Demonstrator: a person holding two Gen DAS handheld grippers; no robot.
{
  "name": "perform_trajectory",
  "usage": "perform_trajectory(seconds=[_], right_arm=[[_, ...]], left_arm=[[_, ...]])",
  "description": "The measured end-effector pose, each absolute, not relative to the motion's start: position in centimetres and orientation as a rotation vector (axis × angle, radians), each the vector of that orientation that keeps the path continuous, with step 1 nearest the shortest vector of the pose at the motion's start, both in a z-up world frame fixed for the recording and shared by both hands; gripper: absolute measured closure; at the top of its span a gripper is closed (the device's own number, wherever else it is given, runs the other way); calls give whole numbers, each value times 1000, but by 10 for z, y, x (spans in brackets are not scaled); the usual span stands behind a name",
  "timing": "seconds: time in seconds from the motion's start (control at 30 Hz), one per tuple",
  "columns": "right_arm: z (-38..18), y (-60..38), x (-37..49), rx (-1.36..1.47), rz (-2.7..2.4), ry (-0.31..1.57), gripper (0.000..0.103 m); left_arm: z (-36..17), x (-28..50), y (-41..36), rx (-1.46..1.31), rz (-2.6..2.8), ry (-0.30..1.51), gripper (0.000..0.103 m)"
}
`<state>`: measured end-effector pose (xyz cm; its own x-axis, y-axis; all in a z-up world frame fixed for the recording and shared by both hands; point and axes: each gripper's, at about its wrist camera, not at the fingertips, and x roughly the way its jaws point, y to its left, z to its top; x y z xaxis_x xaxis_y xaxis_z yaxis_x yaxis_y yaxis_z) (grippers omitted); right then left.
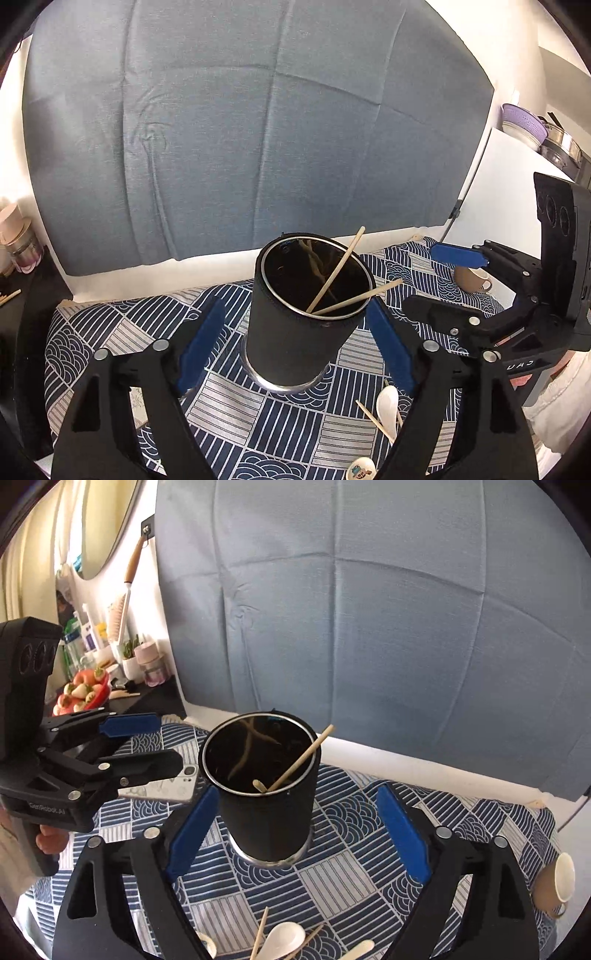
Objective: Organize utensils
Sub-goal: 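Open both tools to drop the chopsticks into the black cup, then grasp the cartoon-printed spoon by its yellow handle with the right tool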
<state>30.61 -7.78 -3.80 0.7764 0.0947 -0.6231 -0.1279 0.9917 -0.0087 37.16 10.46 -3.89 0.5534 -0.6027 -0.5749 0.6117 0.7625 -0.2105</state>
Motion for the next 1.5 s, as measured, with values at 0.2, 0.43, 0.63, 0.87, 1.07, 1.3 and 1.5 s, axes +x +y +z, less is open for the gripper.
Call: perform_trajectory(seconds=[0.2,0.43,0.63,0.87,1.07,1.3,1.5], right_arm=[[-42,-83,294,-71,118,709,16],[-62,-82,270,-73,119,762,15],[-83,-78,247,-73,116,818,15],[-106,-68,223,-87,133,896,15],[-126,-57,207,-92,147,951,15],[-142,-41,193,-97,179,998,15],[-157,-27,186,-92,238,1040,15]], left_arm=[[-55,365,111,12,-706,726,19],[-80,354,108,54,-746,795,19],[-106,338,101,112,-804,869,19],[-131,322,93,191,-869,932,19],[-145,314,89,219,-926,980,20],[-157,301,79,305,-1001,1017,33],[-168,290,71,366,-1068,1055,44]])
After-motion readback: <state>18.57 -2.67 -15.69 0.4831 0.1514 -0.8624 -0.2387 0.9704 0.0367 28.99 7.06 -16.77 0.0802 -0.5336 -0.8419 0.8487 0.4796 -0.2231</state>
